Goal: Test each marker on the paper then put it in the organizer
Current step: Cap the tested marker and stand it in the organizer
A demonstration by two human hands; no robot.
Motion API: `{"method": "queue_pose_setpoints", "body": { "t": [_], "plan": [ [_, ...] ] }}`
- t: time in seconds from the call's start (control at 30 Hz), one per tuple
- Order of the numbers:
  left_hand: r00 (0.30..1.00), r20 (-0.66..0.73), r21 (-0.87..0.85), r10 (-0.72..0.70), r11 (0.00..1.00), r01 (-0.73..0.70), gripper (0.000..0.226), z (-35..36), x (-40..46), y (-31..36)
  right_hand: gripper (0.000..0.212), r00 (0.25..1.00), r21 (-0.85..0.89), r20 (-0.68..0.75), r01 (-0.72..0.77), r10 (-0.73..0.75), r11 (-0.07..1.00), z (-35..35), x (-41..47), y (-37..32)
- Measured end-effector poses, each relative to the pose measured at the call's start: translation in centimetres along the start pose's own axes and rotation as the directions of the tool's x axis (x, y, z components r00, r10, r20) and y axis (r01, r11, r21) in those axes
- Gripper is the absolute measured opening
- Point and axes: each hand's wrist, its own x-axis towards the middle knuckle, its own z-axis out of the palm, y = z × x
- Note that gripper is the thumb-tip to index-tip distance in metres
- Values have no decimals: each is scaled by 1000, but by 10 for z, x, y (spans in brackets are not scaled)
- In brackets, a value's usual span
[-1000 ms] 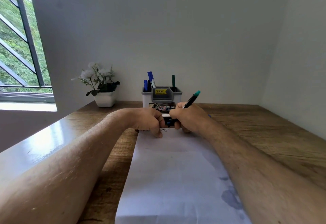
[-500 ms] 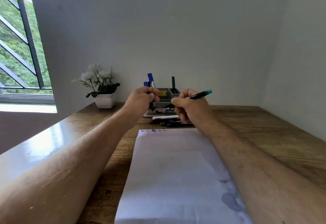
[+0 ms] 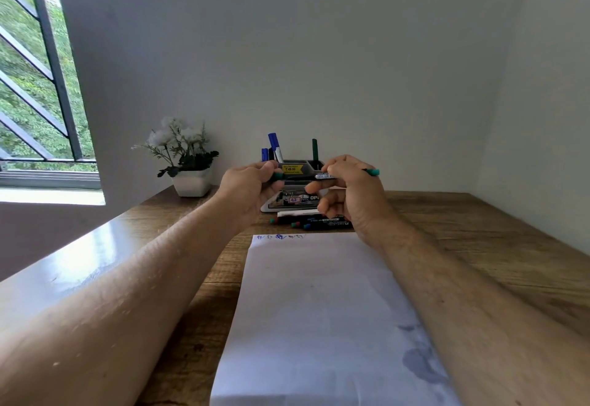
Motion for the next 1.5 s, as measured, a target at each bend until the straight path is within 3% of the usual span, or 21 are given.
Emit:
{"method": "queue_pose_setpoints", "body": {
  "t": [0.23,0.43,0.63,0.8,0.93,1.1,1.5],
  "plan": [
    [997,72,1,-9,1000,9,20,1,-2,-3,13,1000,-21,19,-4,4,1000,1,0,1],
    [999,23,-92,25,996,-23,18,-3,2,0,3,997,-82,-17,76,-77,994,1,0,2],
    [999,20,-144,38,989,-35,21,-5,2,1,17,999,-56,28,25,-23,998,2,0,2],
    [993,19,-177,114,978,-108,20,-6,1,4,18,997,-304,-11,64,-71,951,2,5,9],
    [991,2,-183,132,975,-129,19,-6,0,5,11,974,-607,9,186,-228,773,2,7,15],
    [989,24,-138,145,980,-141,9,-4,-1,2,8,945,-682,105,295,-310,669,-1,2,13],
    [994,8,-153,109,983,-107,7,3,0,-8,13,987,-598,29,142,-156,789,-2,5,15]
  ]
}}
